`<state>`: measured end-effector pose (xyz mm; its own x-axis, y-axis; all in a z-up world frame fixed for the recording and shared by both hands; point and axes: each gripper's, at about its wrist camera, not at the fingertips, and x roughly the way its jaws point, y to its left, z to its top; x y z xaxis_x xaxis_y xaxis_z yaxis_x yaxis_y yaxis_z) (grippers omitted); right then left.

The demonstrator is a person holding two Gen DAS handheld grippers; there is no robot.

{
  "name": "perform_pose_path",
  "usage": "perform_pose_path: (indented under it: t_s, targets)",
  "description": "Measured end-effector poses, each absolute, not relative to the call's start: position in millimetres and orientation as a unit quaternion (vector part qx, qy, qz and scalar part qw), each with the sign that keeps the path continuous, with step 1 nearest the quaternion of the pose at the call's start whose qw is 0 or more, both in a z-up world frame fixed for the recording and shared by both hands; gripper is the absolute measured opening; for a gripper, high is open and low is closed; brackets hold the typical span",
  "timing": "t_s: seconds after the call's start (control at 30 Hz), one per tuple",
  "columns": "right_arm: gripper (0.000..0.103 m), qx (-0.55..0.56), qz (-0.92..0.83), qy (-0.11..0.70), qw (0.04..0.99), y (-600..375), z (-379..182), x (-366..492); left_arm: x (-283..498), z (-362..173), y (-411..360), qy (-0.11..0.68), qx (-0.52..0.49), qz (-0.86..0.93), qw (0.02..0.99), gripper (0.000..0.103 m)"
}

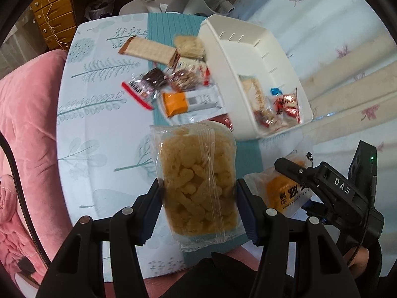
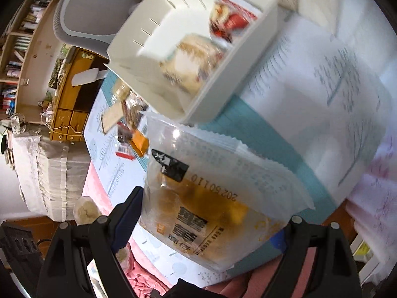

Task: Organize snacks

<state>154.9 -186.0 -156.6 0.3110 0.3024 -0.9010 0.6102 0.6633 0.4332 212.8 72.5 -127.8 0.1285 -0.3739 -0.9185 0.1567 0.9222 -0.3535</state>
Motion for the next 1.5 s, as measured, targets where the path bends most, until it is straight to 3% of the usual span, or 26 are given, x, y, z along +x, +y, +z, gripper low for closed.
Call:
perform_pose_path:
  t_s: [0.6,0.97,1.13,1.5]
  targets:
    - [0.088,0.223,-0.006,0.536,0.814,-262,-103,254,283,-105,-44,0.591,-0.126,-0.151,0.782,0.056]
    - [0.089,0.216,0.042,0.489,0.844,-310,-98,291,317,-105,-94,0.566,-0.139,-0.143,0.800,0.056]
    - [0.093,0.220,0.061,0.466,0.855,-323,-88,296,321,-104,-102,0.559,-0.139,-0.127,0.808,0.075]
    - [0.096,0.260,0.053,0.488,0.832,-336,-104,289,314,-103,-100,0.560,-0.140,-0.115,0.808,0.076]
